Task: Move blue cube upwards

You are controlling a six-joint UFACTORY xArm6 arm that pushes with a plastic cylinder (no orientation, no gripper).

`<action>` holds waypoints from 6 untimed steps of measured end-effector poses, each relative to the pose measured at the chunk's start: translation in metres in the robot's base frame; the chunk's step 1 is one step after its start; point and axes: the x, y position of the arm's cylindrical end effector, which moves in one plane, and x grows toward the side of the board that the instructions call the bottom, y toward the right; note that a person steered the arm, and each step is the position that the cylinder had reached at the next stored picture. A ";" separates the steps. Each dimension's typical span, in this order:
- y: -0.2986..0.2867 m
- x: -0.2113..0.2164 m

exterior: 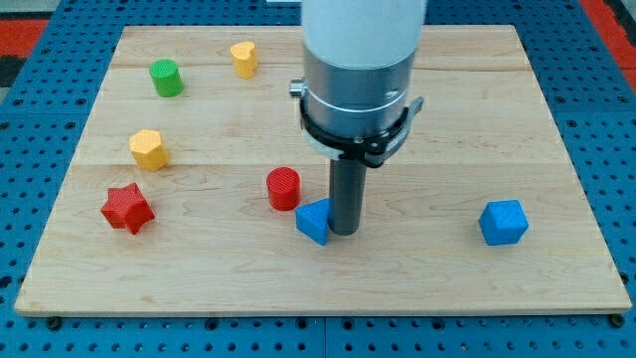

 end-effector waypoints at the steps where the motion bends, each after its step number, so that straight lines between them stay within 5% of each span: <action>1: 0.002 0.000; 2: -0.037 0.000; 3: -0.015 0.001; 6: 0.152 0.053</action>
